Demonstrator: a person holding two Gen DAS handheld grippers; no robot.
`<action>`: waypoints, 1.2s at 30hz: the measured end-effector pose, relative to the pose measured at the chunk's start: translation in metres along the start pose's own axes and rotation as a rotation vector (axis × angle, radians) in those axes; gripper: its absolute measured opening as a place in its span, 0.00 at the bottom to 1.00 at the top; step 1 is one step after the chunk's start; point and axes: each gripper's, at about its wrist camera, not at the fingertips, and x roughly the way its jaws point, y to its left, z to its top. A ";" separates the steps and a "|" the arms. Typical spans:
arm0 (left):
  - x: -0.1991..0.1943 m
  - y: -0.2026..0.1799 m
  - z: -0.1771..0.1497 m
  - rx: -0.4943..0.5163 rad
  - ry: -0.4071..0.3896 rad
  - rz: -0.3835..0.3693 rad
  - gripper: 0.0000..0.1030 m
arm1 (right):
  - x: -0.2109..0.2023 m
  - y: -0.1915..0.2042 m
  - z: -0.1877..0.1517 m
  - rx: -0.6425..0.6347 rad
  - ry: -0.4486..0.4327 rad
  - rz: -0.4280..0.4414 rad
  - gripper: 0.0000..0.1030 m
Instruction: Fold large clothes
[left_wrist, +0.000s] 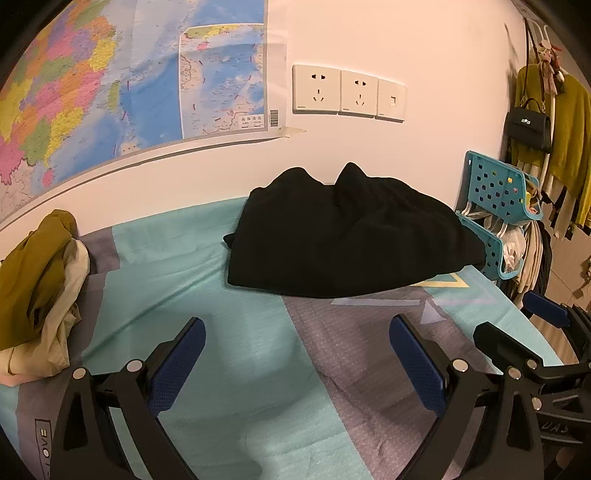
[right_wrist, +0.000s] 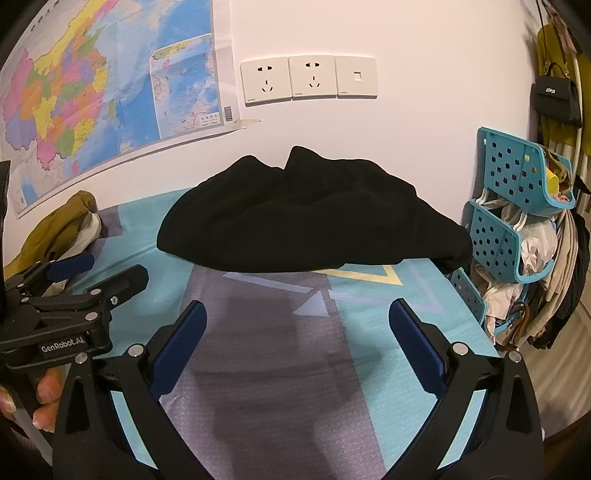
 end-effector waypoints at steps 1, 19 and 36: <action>0.000 0.000 0.000 -0.001 -0.001 0.001 0.93 | 0.000 0.000 0.000 0.000 0.000 -0.002 0.95; 0.006 -0.005 0.003 0.007 0.007 0.007 0.93 | 0.006 -0.006 0.003 0.002 0.004 0.002 0.95; 0.012 -0.007 0.005 0.006 0.018 0.014 0.93 | 0.011 -0.010 0.007 0.007 0.011 0.005 0.95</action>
